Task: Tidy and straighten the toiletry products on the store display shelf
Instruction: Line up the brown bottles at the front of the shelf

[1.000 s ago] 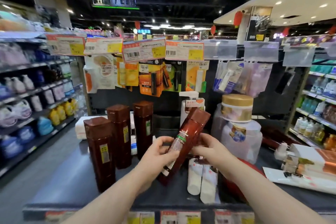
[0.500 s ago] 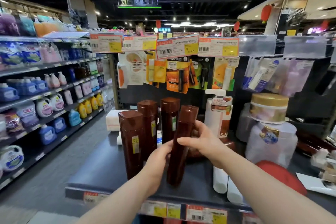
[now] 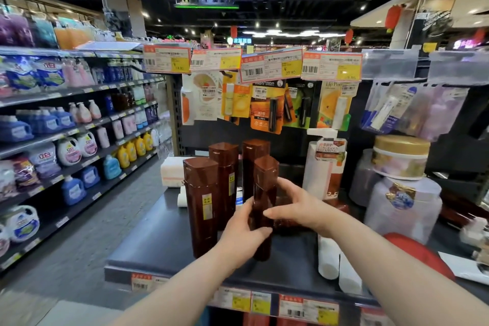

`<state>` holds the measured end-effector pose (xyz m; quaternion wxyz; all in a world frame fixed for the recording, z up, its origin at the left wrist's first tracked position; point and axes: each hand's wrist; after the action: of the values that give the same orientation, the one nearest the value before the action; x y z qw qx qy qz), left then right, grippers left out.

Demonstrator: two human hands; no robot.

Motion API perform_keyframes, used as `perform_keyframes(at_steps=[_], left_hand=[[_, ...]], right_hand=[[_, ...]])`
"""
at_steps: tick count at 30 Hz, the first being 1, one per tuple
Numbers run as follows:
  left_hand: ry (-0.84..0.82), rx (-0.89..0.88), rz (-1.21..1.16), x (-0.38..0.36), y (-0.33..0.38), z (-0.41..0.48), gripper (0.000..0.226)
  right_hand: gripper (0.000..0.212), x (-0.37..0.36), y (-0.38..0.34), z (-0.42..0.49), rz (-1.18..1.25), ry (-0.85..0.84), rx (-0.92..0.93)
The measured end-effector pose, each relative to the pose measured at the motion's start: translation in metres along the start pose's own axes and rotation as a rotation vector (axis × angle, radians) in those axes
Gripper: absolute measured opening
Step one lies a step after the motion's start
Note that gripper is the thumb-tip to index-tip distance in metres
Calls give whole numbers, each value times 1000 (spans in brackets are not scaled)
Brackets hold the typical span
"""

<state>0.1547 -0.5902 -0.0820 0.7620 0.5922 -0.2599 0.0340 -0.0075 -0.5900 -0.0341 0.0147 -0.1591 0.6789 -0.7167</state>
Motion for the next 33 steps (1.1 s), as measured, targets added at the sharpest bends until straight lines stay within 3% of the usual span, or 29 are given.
perform_keyframes(at_steps=[3, 6, 8, 10, 14, 17, 22, 26, 29, 33], left_hand=[[75, -42, -4, -2, -1, 0, 50], [13, 51, -145, 1, -2, 3, 53], [-35, 98, -180, 6, -3, 4, 51], [-24, 99, -109, 7, -2, 5, 48], [135, 57, 22, -2, -3, 2, 54], [168, 84, 74, -6, -5, 2, 60], [150, 98, 123, -5, -7, 8, 55], [161, 113, 125, -7, -10, 9, 72], [192, 120, 114, -11, -10, 6, 93], [294, 49, 219, -18, -5, -4, 102]], right_hand=[[69, -5, 7, -6, -81, 5, -5], [59, -4, 10, -5, -62, 70, 19], [63, -1, 10, -2, -65, 71, 16], [65, -2, 11, 2, -104, 34, 5], [45, -13, 18, 10, -275, 89, 77], [45, -18, 23, 11, -290, 167, 115], [59, 9, 19, 8, -317, 100, -3], [58, 51, 21, 6, -689, 222, -101], [60, 67, 32, 4, -924, 153, -237], [67, 70, 45, 6, -1169, 110, -190]])
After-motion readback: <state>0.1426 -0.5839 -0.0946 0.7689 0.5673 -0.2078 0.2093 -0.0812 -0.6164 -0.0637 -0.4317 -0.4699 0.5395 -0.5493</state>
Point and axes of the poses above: each hand's wrist, its own z-axis towards the middle knuckle, its own x-axis out of the back of the hand, y = z × x, and after that the axes turned 10 degrees about z, right-handed
